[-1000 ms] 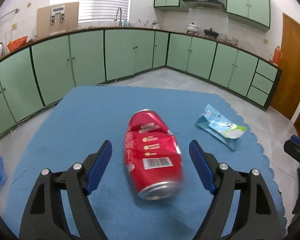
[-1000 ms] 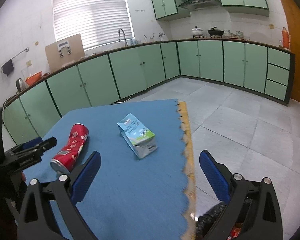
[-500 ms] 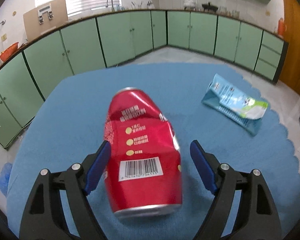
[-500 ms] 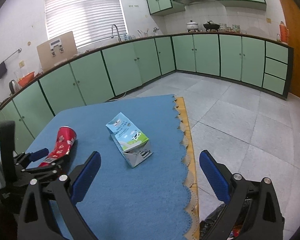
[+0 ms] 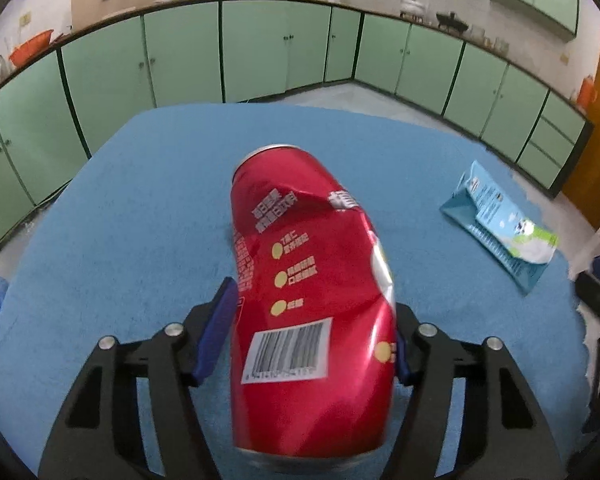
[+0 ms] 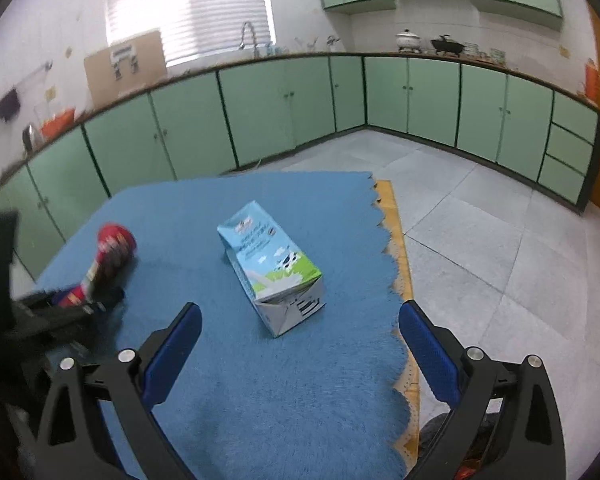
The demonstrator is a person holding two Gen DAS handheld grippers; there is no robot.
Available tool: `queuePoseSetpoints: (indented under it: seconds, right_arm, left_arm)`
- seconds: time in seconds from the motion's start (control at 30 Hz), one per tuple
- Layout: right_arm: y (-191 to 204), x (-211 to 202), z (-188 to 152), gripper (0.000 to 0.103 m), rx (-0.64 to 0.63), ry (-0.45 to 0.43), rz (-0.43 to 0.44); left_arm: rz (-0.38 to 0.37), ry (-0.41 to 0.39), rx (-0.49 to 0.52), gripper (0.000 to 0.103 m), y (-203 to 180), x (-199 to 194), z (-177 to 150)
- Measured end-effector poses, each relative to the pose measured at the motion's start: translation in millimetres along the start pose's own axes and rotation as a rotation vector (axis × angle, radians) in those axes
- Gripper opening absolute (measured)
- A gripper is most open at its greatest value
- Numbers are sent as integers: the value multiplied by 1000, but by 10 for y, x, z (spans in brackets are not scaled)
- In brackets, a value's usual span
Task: Collect trash
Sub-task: 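Close the left tool on the red soda can while the right tool grasps the blue milk carton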
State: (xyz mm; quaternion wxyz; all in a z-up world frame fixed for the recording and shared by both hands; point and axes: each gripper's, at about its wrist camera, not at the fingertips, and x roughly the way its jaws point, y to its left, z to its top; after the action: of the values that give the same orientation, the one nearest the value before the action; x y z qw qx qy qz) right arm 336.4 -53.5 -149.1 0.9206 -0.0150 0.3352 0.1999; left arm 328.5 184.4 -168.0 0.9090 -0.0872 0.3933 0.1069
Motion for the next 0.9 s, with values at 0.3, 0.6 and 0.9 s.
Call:
queuePoseSetpoints:
  seconds: [0.3, 0.6, 0.9]
  right_arm:
    - [25, 421, 108, 97, -48, 115, -13]
    - [74, 678, 230, 97, -89, 168, -8]
    - [117, 721, 230, 60, -94, 186, 24]
  left_arm:
    - [-20, -42, -24, 44, 135, -88, -14]
    - [-10, -1, -110, 55, 285, -14, -36]
    - [-10, 12, -169, 29, 395, 103, 52]
